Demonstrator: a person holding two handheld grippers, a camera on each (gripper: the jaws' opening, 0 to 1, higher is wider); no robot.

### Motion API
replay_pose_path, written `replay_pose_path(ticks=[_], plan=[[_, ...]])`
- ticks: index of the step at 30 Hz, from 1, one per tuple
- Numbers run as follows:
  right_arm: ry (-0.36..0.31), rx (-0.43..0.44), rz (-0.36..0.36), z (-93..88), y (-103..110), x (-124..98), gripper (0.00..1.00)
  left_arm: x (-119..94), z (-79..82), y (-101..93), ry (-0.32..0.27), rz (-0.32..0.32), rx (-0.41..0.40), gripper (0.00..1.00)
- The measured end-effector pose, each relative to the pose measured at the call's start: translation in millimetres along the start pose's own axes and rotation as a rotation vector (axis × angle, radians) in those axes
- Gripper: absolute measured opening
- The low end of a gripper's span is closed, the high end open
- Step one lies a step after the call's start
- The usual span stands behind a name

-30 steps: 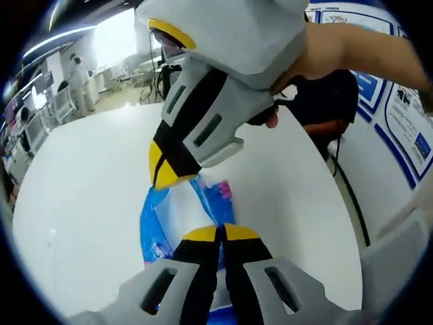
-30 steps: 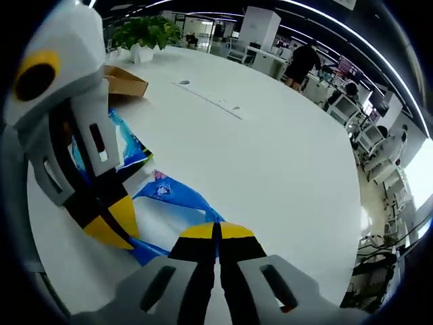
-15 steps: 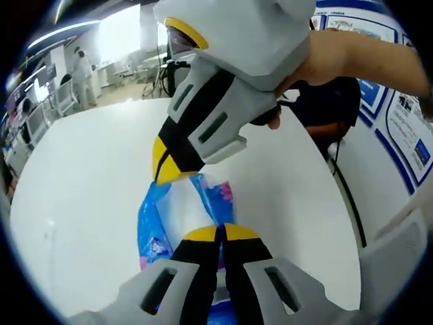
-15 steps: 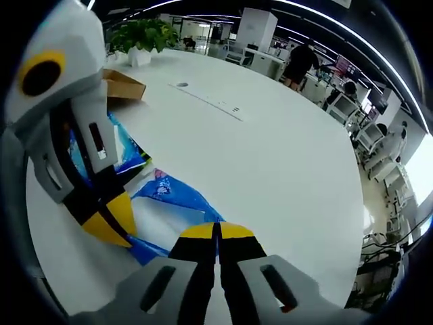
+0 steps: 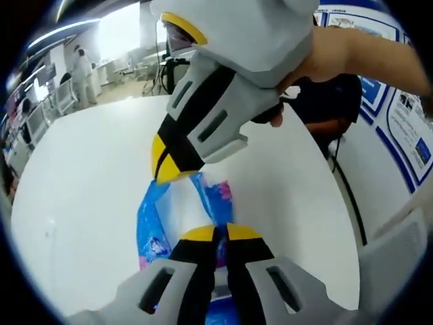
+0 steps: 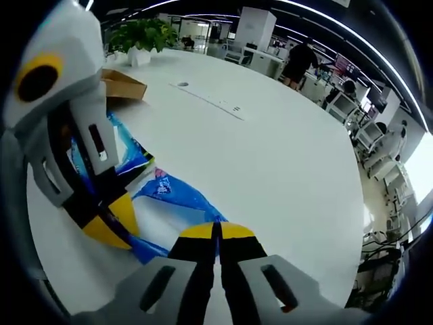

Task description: Operate the shoe box by opening the lid, removing the specified soft item, and placing it in the target area until the item is outside and the box remains undamaged.

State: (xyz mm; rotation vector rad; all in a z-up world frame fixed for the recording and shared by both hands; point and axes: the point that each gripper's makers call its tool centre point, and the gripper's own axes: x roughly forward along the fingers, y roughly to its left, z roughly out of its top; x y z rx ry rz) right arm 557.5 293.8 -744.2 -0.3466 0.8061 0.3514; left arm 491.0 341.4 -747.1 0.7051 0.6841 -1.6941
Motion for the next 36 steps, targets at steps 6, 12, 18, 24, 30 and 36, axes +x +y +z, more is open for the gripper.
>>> replay_pose_path(ticks=[6, 12, 18, 24, 30, 36], plan=[[0.009, 0.0, -0.003, 2.5, 1, -3, 0.03, -8, -0.6, -1.3, 0.011, 0.009, 0.026, 0.07], [0.002, 0.002, -0.016, 9.1, 4, -13, 0.07, -16, 0.3, -0.6, 0.009, 0.02, 0.026, 0.1], [0.0, -0.003, -0.022, 13.1, 8, -24, 0.1, -33, -0.3, -2.7, 0.008, 0.037, 0.032, 0.1], [0.003, -0.005, -0.019, 15.8, 18, -33, 0.13, -53, -0.7, -5.1, -0.013, 0.058, 0.023, 0.13], [-0.019, 0.009, -0.032, 23.5, 27, -42, 0.17, -76, -5.4, -9.2, -0.036, 0.088, 0.0, 0.17], [-0.036, -0.01, -0.038, 32.3, 40, -54, 0.21, -103, -8.2, -15.0, -0.077, 0.115, -0.043, 0.21]])
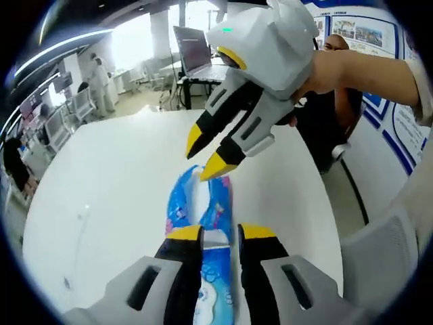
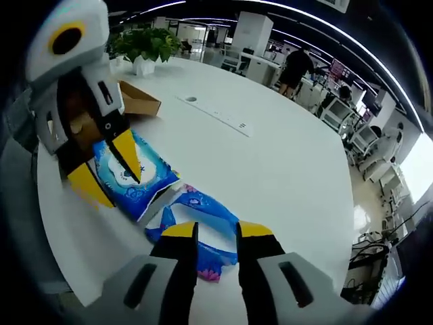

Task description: Operate the shoe box by opening the lid, removing the specified soft item, and placing it in the target area until the item is outside and the box remains undamaged.

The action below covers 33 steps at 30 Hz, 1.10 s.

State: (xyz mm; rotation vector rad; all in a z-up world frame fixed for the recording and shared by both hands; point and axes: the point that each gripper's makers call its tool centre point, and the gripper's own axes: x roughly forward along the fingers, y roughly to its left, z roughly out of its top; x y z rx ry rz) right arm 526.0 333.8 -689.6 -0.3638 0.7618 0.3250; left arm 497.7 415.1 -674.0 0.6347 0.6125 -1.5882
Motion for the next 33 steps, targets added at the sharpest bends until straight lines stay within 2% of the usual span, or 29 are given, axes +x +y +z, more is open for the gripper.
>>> replay_pose_path(ticks=[6, 13, 15, 21, 26, 33], plan=[[-0.008, 0.0, -0.005, 5.7, 9, -12, 0.25, -24, -2.3, -10.5, -0.028, 0.016, -0.021, 0.29], [-0.018, -0.016, 0.012, 11.9, 26, -26, 0.31, -55, -8.5, -20.1, -0.045, 0.021, -0.032, 0.44], [-0.022, -0.031, 0.027, 16.4, 38, -33, 0.33, -70, -11.7, -19.2, -0.064, 0.036, -0.042, 0.46], [-0.049, -0.05, 0.062, 29.2, 51, -40, 0.36, -102, -29.3, -12.4, -0.079, 0.081, -0.065, 0.51], [-0.067, -0.064, 0.099, 42.4, 70, -46, 0.38, -131, -44.5, -4.8, -0.113, 0.125, -0.126, 0.54], [-0.086, -0.102, 0.185, 61.3, 101, -49, 0.41, -159, -52.1, -3.4, -0.159, 0.164, -0.17, 0.62]])
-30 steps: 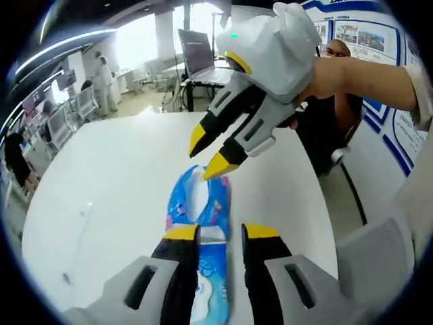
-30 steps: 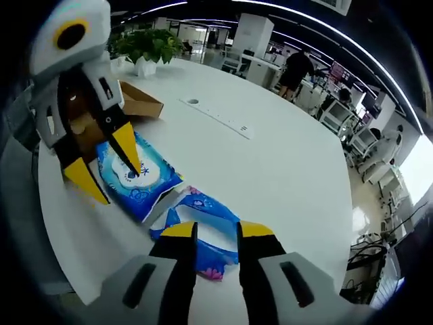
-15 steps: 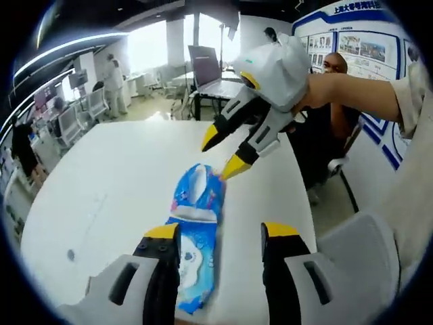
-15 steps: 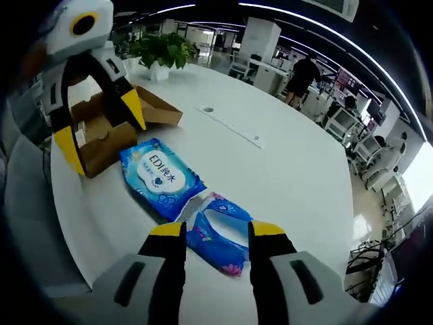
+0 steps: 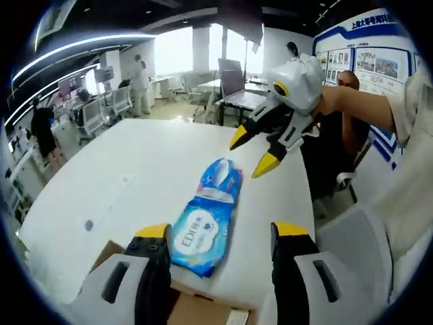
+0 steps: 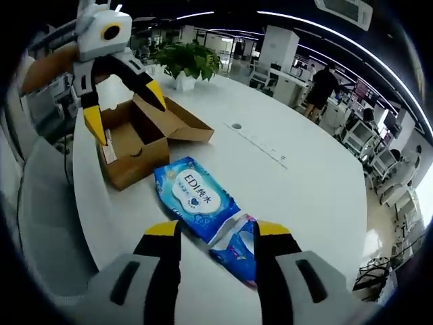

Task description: Operate the shoe box by opening the lid, removing the specified soft item, and placing it in the target area until the item is outside and the box remains undamaged.

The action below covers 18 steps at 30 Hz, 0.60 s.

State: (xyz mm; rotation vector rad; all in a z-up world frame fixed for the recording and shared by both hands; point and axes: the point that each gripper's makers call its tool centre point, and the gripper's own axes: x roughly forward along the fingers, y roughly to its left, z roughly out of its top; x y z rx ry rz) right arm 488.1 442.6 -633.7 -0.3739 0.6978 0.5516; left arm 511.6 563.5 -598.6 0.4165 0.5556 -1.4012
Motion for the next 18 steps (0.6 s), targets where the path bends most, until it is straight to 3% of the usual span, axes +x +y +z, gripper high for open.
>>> replay_pose_path(ticks=[9, 18], plan=[[-0.027, -0.089, 0.119, 25.9, 33, 8, 0.48, -37, -9.0, 5.0, -0.05, 0.046, -0.057, 0.73], [-0.035, -0.165, 0.252, 43.0, 66, 25, 0.55, -74, -31.7, 11.6, -0.067, 0.108, -0.103, 0.85]])
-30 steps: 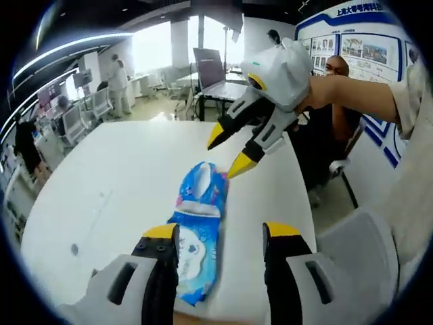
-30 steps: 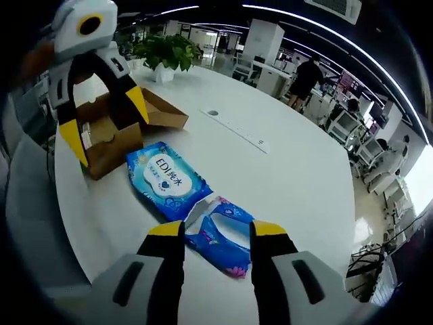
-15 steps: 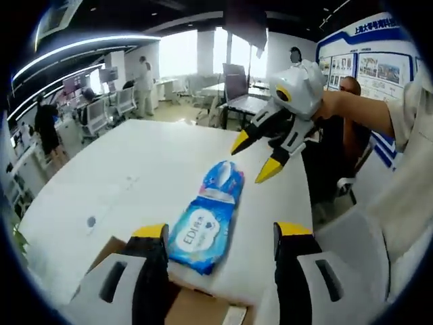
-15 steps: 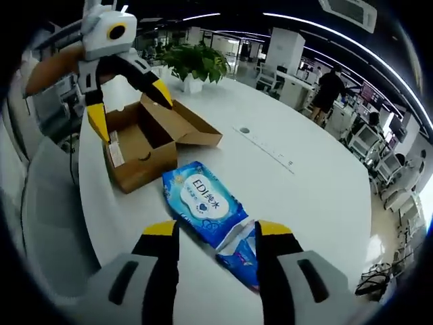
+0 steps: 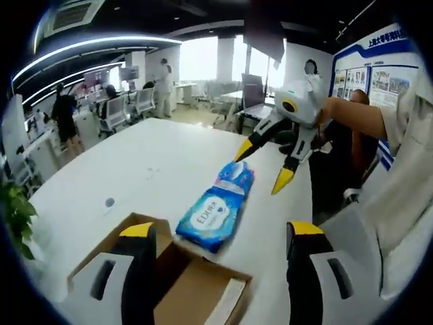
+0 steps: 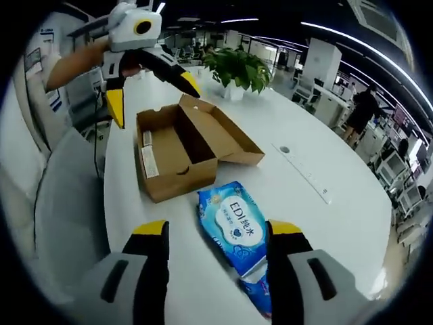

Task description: Operate the shoe box by opening the lid, removing the specified soft item, and placing it in the target area until the item is outside and the box remains undamaged.

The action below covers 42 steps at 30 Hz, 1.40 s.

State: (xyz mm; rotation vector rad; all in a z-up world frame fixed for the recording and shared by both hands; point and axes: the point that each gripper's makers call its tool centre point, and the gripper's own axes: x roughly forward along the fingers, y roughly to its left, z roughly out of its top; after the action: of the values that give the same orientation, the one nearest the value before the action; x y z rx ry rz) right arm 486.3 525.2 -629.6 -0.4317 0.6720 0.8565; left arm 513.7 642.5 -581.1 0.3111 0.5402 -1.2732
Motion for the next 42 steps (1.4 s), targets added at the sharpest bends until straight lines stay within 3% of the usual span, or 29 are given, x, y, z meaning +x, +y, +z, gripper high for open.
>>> replay_pose_path(ticks=[7, 18, 25, 42], plan=[[-0.021, -0.069, 0.131, 20.9, 21, 21, 0.57, -24, -10.3, 2.8, -0.041, 0.051, -0.027, 0.88], [-0.01, -0.133, 0.259, 39.5, 41, 48, 0.58, -64, -38.8, 3.7, -0.078, 0.137, -0.074, 0.94], [0.01, -0.166, 0.307, 46.8, 46, 66, 0.58, -90, -55.2, 10.3, -0.104, 0.205, -0.11, 0.98], [0.065, -0.238, 0.371, 52.4, 68, 112, 0.55, -128, -92.0, 12.2, -0.105, 0.305, -0.164, 1.0]])
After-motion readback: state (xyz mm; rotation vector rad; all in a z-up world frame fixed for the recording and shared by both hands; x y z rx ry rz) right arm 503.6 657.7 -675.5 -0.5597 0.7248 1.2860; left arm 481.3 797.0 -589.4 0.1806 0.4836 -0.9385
